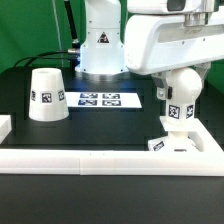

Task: Assemble lamp

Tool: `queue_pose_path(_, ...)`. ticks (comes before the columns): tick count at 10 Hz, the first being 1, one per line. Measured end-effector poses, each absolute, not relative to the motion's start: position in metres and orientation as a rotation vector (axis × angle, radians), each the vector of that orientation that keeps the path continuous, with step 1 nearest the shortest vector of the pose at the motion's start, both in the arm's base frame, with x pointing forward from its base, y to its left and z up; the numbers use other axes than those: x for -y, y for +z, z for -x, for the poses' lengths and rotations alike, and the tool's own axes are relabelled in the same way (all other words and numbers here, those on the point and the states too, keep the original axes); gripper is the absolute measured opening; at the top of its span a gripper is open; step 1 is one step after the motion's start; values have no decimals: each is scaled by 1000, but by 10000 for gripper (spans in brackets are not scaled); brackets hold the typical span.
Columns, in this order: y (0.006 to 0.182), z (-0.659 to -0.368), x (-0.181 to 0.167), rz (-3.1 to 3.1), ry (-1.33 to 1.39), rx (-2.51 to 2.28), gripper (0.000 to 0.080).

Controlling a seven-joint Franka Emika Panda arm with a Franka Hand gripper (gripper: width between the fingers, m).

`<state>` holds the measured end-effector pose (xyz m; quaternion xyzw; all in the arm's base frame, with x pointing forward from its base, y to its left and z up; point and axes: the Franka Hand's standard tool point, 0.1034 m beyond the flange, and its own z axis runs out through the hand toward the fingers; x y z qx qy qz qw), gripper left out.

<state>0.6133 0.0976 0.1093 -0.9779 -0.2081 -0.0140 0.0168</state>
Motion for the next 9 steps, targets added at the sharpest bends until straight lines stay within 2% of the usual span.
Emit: queue_pose_path(9, 109, -612, -98, 3015, -1, -701, 580)
